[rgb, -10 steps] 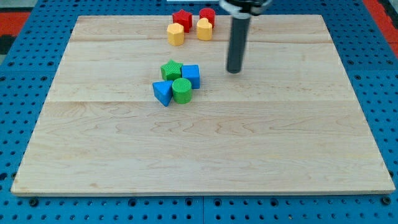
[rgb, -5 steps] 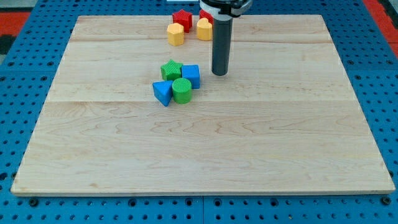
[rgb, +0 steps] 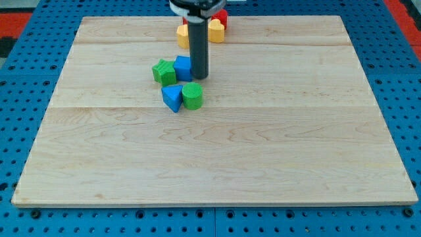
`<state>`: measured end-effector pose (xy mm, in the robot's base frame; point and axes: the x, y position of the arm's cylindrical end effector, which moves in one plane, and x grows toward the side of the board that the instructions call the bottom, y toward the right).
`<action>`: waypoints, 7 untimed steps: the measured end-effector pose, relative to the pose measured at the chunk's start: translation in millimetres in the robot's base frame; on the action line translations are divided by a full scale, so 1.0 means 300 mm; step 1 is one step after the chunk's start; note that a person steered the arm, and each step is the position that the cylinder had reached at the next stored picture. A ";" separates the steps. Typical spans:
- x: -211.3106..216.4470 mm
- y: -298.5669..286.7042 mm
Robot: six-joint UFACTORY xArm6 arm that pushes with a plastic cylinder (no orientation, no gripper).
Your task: Move the blue cube towards the top left of the board
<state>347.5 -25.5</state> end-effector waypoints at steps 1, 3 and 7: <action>-0.130 -0.098; -0.076 -0.080; -0.309 -0.495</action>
